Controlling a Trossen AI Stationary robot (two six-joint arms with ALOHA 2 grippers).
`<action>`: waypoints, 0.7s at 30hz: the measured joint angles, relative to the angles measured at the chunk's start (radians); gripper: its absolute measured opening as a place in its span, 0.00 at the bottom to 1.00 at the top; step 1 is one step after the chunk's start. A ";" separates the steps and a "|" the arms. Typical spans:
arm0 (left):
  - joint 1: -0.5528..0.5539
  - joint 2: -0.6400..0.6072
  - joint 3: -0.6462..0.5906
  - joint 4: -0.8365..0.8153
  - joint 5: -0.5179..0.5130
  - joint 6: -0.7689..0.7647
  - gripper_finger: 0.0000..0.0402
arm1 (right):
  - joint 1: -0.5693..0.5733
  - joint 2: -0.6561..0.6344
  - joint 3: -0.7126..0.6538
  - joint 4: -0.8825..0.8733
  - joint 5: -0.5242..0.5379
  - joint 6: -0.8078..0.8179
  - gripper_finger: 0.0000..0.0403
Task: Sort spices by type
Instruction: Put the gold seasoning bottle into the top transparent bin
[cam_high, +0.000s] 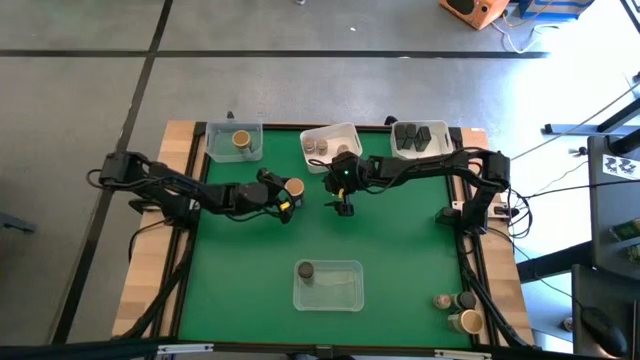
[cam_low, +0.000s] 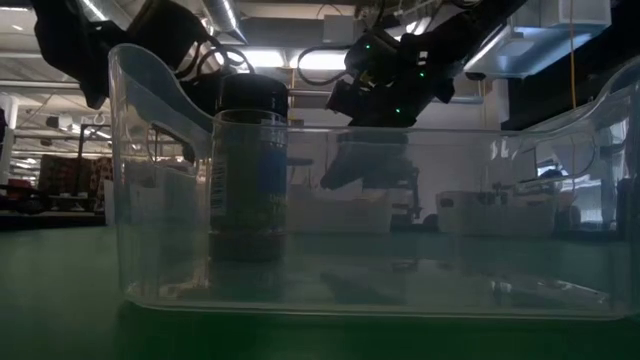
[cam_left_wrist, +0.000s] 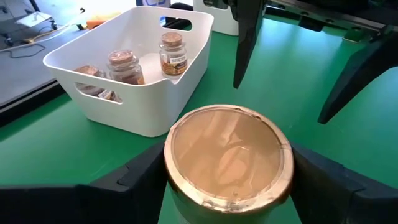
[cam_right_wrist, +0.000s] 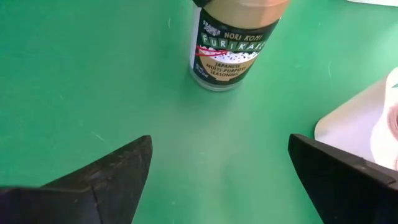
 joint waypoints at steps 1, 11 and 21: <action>-0.002 -0.003 0.000 -0.004 -0.007 -0.001 0.64 | 0.000 0.000 0.000 0.000 0.000 0.000 0.93; -0.047 -0.163 0.000 -0.131 -0.108 0.006 0.64 | 0.000 0.000 0.000 0.000 0.000 -0.001 0.93; -0.069 -0.407 0.106 -0.532 -0.362 -0.001 0.64 | 0.000 0.000 0.000 0.004 0.000 -0.001 0.93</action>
